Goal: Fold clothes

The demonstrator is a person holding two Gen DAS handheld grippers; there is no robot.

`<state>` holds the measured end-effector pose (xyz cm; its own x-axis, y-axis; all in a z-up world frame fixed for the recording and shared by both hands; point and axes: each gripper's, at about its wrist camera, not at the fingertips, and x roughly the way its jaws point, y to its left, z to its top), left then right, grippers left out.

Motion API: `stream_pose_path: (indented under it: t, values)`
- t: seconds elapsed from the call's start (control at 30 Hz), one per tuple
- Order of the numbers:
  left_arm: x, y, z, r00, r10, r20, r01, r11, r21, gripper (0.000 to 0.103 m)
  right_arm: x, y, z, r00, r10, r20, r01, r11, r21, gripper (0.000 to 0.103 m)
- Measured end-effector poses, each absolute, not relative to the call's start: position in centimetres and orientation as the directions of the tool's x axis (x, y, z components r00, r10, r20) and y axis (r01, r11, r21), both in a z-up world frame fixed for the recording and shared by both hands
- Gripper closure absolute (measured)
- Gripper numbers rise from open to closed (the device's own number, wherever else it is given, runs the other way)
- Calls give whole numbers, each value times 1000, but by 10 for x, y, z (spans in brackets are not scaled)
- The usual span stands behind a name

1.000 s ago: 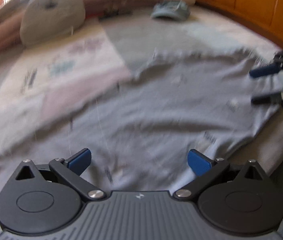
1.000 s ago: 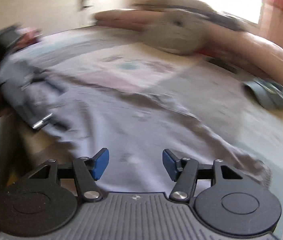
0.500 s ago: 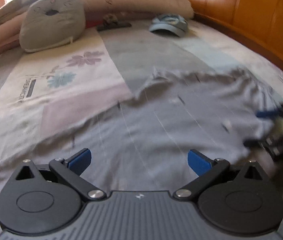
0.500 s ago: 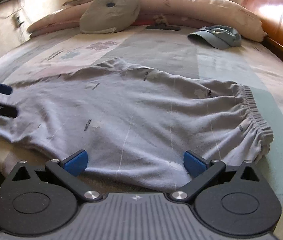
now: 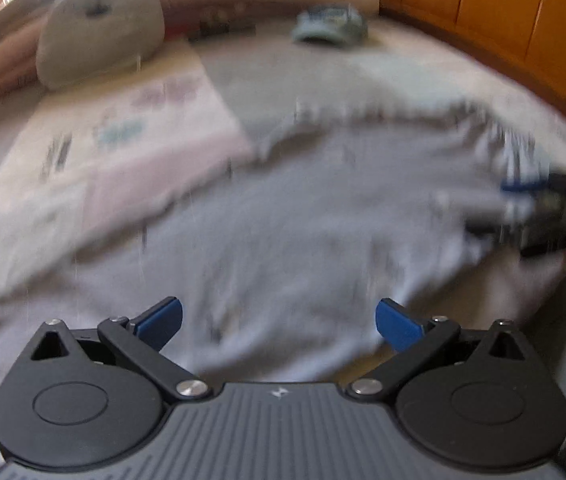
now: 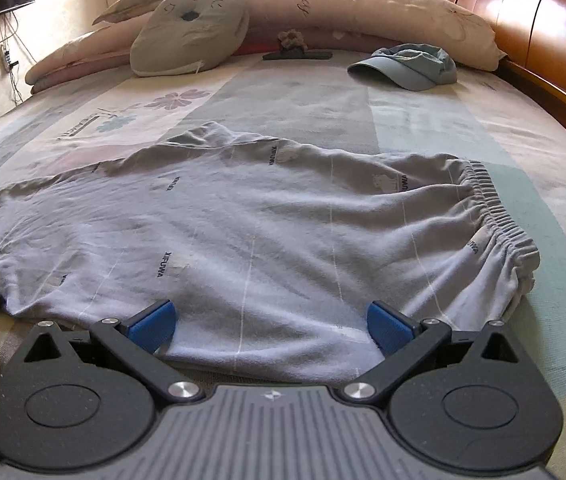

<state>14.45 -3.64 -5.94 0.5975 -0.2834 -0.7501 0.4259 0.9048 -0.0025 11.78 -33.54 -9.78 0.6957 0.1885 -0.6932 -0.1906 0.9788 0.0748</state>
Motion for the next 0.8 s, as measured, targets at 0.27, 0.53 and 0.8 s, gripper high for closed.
stream_pose_path:
  t: [0.27, 0.53, 0.8]
  values:
    - [167, -83, -85, 561, -275, -781, 449, 893, 8, 1, 120, -332, -98, 693, 173, -700, -177, 982, 67, 0]
    - [128, -63, -77, 575, -275, -770, 457, 889, 24, 1, 118, -330, -99, 708, 161, -688, -166, 984, 59, 0]
    - [145, -17, -86, 614, -169, -771, 266, 964, 1, 0, 118, -330, -98, 706, 154, -691, -166, 985, 50, 0]
